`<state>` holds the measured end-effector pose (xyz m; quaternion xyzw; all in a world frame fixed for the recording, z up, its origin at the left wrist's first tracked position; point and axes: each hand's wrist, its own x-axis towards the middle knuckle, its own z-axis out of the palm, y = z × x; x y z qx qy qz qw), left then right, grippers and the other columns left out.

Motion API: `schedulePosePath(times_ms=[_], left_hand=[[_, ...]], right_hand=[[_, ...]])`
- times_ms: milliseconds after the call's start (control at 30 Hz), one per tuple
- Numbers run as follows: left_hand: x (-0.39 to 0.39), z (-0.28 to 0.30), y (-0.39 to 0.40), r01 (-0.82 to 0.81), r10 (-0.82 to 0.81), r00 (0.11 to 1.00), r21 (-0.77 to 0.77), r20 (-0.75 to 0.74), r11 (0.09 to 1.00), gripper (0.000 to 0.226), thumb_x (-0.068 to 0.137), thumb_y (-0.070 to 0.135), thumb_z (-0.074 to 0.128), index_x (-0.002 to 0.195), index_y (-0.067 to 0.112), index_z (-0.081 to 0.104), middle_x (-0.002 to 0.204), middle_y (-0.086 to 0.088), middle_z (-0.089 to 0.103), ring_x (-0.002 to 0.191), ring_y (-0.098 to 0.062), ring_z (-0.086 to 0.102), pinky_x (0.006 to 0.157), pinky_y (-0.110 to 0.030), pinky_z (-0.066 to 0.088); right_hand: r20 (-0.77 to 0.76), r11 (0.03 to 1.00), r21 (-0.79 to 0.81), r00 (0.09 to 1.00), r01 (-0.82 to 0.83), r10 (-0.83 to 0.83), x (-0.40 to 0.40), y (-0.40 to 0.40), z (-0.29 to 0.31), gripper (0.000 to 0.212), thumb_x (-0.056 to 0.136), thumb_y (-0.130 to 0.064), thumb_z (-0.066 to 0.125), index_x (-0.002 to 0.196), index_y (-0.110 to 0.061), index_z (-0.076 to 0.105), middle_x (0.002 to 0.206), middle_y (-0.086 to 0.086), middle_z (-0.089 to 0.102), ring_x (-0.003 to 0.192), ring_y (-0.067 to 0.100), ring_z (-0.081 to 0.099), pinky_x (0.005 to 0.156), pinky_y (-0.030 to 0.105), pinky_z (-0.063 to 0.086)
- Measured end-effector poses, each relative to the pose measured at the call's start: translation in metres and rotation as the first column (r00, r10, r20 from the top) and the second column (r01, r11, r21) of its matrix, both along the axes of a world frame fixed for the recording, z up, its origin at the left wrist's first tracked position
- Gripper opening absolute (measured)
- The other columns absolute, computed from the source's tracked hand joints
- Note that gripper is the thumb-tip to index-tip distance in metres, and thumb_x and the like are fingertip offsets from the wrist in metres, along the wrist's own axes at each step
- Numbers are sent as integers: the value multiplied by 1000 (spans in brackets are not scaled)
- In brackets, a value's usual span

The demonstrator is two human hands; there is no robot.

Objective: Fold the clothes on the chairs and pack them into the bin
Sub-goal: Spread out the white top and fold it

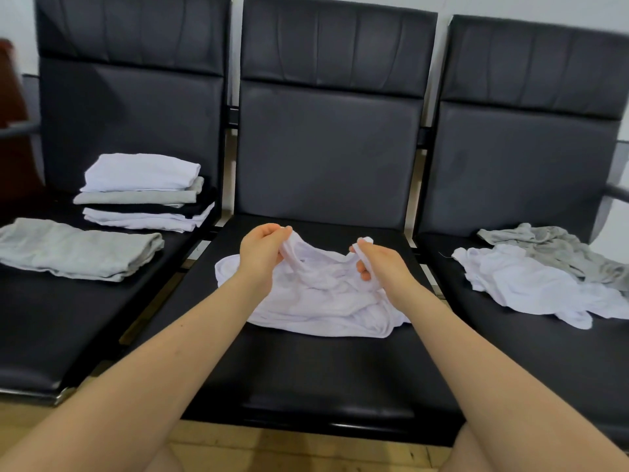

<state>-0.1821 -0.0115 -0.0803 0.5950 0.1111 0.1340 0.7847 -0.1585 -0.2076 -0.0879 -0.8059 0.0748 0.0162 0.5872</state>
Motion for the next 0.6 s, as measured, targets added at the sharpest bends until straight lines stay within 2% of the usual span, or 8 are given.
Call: schedulePosePath(times_ms=[67, 133, 233, 367, 433, 500, 567, 600], left_hand=[[-5, 5, 5, 10, -11, 999, 31, 31, 999, 16, 89, 13, 64, 104, 15, 61, 104, -4, 61, 94, -17, 58, 85, -30, 52], [-8, 9, 12, 22, -24, 998, 22, 62, 1000, 23, 90, 14, 62, 111, 22, 60, 113, -2, 62, 101, -16, 60, 85, -29, 52], [-11, 13, 27, 41, -38, 994, -27, 105, 999, 32, 92, 11, 56, 120, 28, 58, 115, 0, 64, 103, -17, 62, 82, -27, 53], [-7, 6, 44, -8, 4, 994, 33, 112, 999, 61, 93, 3, 45, 147, 27, 33, 115, 3, 60, 101, -12, 58, 84, -27, 51], [-5, 0, 48, -12, 8, 995, 39, 98, 999, 65, 93, 1, 47, 150, 26, 27, 121, 5, 58, 106, -11, 57, 84, -26, 47], [-2, -6, 50, -13, 11, 999, 31, 53, 999, 62, 92, 2, 52, 148, 22, 32, 124, 2, 56, 105, -10, 57, 83, -26, 45], [0, -12, 51, 10, -10, 1000, 3, -28, 1000, 54, 92, 4, 56, 143, 14, 41, 130, -3, 53, 107, -13, 55, 85, -26, 45], [1, -15, 50, 34, -37, 997, -46, -67, 998, 50, 91, 3, 58, 140, 9, 45, 133, -7, 52, 108, -16, 54, 87, -27, 45]], right_hand=[[-28, 999, 42, 999, 32, -31, -2, 0, 5, 36, 96, -47, 46, 89, -20, 69, 69, -2, 55, 62, 13, 48, 60, 25, 40], [-53, 988, 116, 994, 102, -97, -3, -6, 9, 38, 98, -45, 44, 89, -18, 69, 75, 1, 54, 66, 15, 46, 65, 27, 42], [-59, 978, 155, 990, 138, -130, -3, -16, 12, 25, 92, -30, 57, 95, -8, 69, 84, 7, 55, 76, 18, 48, 77, 32, 43], [-94, 979, 123, 984, 162, -152, -6, -20, 13, 19, 93, -12, 60, 105, 1, 66, 85, 10, 60, 84, 20, 55, 91, 35, 49], [-126, 975, 64, 971, 214, -205, -7, -21, 15, 23, 93, -10, 56, 111, 1, 65, 94, 12, 64, 94, 24, 61, 100, 38, 49], [-144, 966, 19, 957, 257, -252, -6, -23, 17, 27, 93, -12, 53, 116, -1, 62, 109, 17, 65, 105, 29, 62, 100, 41, 49], [-169, 951, 105, 948, 290, -271, -8, -26, 19, 31, 92, -10, 54, 120, -1, 60, 107, 16, 62, 102, 27, 60, 100, 42, 50], [-175, 930, 231, 953, 285, -248, -8, -29, 20, 32, 91, -8, 55, 122, -2, 59, 105, 15, 61, 100, 25, 59, 100, 42, 49]])
